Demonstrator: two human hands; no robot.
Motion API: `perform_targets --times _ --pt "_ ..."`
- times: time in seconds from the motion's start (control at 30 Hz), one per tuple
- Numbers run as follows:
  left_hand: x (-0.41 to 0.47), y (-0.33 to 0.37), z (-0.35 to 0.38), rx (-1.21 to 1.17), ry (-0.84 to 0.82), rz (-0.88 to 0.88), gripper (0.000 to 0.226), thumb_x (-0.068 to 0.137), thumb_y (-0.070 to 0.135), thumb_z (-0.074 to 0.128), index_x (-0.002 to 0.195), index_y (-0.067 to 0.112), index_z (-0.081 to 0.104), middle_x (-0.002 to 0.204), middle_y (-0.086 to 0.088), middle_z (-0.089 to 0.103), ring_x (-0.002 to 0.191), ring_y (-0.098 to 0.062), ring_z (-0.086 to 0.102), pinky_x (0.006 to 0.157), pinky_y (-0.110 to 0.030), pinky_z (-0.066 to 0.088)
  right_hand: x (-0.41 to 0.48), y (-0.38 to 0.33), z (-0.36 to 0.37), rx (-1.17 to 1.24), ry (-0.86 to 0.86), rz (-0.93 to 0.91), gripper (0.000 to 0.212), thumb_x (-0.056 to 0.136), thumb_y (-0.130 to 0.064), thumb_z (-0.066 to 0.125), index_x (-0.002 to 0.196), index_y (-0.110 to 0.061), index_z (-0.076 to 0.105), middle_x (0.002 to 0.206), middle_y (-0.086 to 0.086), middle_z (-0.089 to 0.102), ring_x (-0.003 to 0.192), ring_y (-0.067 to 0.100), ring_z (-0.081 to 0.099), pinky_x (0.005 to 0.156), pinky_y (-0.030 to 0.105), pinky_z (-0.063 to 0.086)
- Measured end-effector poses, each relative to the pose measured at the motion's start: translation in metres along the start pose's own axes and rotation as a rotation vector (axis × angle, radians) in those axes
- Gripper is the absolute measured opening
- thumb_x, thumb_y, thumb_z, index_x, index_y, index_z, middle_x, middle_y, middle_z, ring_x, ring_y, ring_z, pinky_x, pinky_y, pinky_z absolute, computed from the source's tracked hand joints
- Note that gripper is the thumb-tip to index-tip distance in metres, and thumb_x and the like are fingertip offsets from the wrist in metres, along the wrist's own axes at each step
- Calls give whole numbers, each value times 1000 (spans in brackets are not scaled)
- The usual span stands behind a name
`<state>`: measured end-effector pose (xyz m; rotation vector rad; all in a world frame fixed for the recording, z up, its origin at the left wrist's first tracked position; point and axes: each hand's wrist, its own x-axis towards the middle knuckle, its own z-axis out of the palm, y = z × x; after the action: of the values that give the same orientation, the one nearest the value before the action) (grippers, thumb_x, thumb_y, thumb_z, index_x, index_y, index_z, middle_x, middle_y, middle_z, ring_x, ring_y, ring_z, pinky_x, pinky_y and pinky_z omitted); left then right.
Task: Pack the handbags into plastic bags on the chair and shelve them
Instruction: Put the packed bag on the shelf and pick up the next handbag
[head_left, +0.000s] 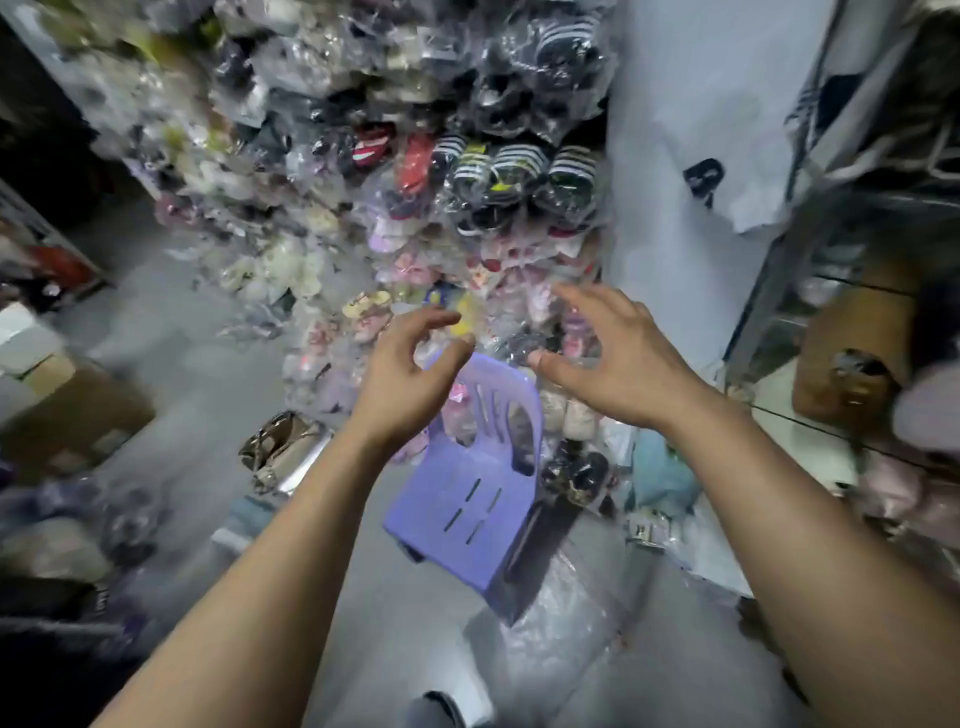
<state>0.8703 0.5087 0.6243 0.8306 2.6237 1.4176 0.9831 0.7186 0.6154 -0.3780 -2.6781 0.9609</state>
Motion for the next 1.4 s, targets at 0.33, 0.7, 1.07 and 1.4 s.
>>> perform_targets --times 0.33,0.7,1.07,1.4 --pt "65 -186 -148 -13 141 -220 22 93 37 67 113 30 69 128 15 59 119 3 54 106 -32 45 147 -119 193 28 -229 -79 81 87 -60 63 156 -38 26 161 -5 25 148 22 23 120 40 25" --pt "130 -342 -297 -37 295 -470 27 96 28 63 122 19 67 128 10 55 109 1 52 71 8 33 279 -244 372 36 -368 -150 78 88 -60 60 155 -38 27 159 -2 29 147 24 25 117 37 25" --pt "180 -461 -374 -7 397 -570 26 94 32 65 118 22 69 133 8 56 107 14 52 84 2 35 395 -328 500 9 -534 -254 74 91 -57 57 156 -39 25 158 3 31 145 30 27 115 44 28" --pt "266 -623 -412 -46 427 -829 26 93 36 64 116 24 69 124 10 62 112 6 54 90 3 33 520 -357 671 -17 -738 -261 71 91 -54 61 154 -36 32 155 5 35 142 33 30 114 44 30"
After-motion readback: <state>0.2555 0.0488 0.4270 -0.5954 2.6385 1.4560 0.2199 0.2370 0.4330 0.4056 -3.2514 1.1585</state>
